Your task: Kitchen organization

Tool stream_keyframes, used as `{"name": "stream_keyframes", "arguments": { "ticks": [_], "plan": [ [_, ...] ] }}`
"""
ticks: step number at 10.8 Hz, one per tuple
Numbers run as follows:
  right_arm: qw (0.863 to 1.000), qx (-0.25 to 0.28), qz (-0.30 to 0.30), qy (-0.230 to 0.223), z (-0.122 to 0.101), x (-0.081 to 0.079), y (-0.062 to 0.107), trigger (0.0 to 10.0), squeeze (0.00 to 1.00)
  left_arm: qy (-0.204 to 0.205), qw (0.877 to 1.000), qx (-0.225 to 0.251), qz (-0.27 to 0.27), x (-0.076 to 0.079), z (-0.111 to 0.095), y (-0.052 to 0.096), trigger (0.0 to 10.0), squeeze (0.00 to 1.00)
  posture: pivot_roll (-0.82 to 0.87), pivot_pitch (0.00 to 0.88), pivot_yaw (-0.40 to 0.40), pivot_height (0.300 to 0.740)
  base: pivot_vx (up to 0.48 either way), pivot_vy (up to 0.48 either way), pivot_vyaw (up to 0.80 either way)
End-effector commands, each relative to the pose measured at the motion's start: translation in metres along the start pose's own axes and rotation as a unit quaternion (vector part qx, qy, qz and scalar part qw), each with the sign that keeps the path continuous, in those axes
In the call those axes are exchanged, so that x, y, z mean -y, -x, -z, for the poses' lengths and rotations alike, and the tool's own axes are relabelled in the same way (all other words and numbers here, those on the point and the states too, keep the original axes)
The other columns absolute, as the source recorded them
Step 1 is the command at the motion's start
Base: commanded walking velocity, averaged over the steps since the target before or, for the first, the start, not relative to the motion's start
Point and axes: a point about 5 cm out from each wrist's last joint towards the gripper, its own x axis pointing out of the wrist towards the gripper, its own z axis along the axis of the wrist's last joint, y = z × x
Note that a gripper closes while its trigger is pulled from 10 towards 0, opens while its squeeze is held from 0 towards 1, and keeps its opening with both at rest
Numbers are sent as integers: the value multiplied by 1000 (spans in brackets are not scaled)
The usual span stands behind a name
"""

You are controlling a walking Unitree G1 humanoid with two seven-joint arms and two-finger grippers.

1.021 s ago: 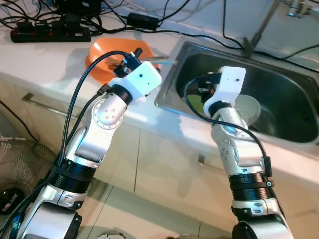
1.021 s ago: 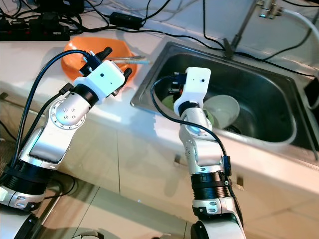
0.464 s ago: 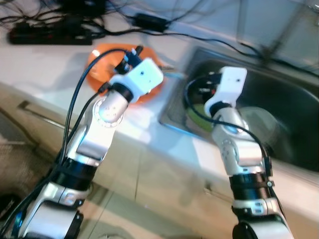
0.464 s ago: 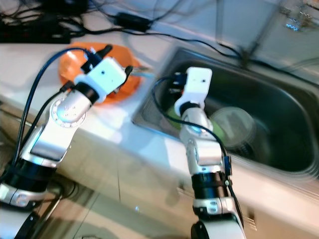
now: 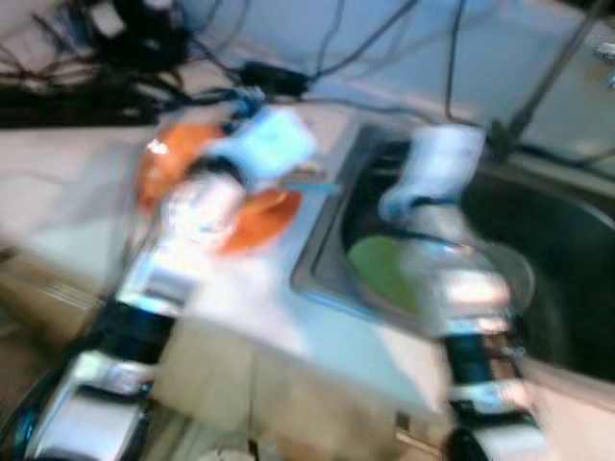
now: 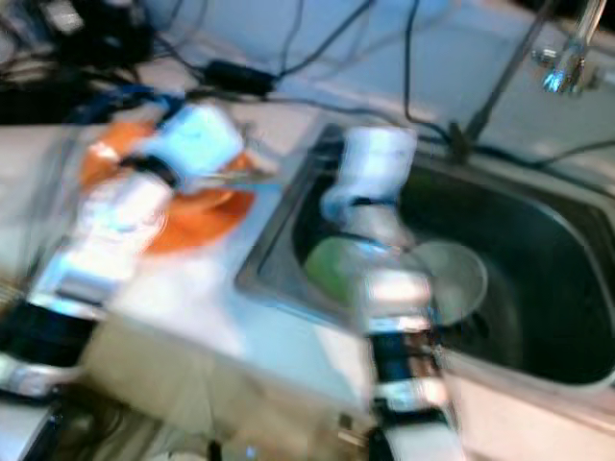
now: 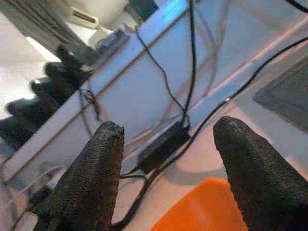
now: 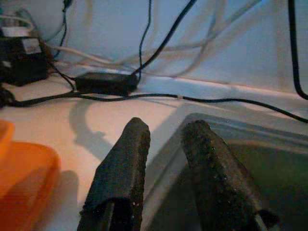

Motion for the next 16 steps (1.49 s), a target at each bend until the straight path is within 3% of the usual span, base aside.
{"name": "stream_keyframes", "arguments": {
  "ticks": [1,16],
  "plan": [
    [999,2,32,6,-1,21,2,10000,0,3,999,35,13,9,-16,-3,10000,0,20,73,-119,719,0,0,0],
    [999,-1,31,9,1,22,3,10000,0,5,999,41,10,10,-18,-4,10000,0,11,73,-123,719,0,0,0]
  ]
}}
